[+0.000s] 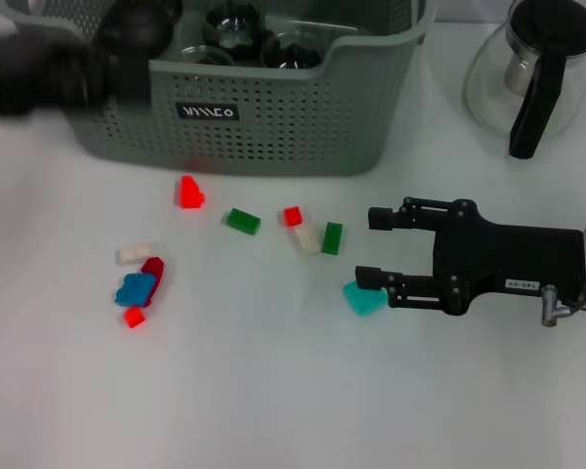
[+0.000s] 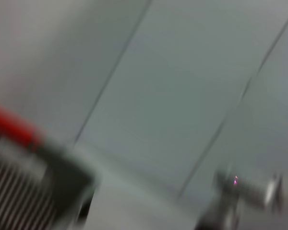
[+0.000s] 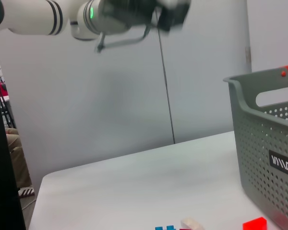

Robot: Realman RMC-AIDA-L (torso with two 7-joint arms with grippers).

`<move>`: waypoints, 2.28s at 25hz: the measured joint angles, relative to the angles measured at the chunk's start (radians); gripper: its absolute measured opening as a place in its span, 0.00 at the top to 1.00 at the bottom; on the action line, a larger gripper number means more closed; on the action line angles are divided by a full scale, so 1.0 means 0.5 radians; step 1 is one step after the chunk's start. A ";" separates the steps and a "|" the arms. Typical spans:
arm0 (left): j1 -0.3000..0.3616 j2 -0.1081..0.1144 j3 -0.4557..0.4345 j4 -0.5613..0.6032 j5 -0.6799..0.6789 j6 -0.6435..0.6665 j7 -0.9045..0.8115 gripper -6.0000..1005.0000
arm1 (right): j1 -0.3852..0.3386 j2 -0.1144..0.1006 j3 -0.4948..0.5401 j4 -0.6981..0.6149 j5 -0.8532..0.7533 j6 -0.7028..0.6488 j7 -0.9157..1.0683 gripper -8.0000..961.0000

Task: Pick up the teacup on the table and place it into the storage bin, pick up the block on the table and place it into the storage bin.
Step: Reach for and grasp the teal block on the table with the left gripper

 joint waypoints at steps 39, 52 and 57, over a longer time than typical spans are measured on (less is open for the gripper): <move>-0.063 -0.368 0.397 0.312 1.532 -0.330 -0.674 0.36 | 0.017 0.006 -0.012 0.003 -0.007 0.017 0.000 0.22; -0.146 -0.338 0.404 -0.036 1.539 -0.455 -0.656 0.36 | 0.009 0.006 -0.012 0.006 -0.007 0.017 0.000 0.22; -0.181 -0.314 0.414 -0.118 1.557 -0.572 -0.674 0.36 | 0.005 0.006 -0.011 0.009 -0.007 0.017 0.000 0.22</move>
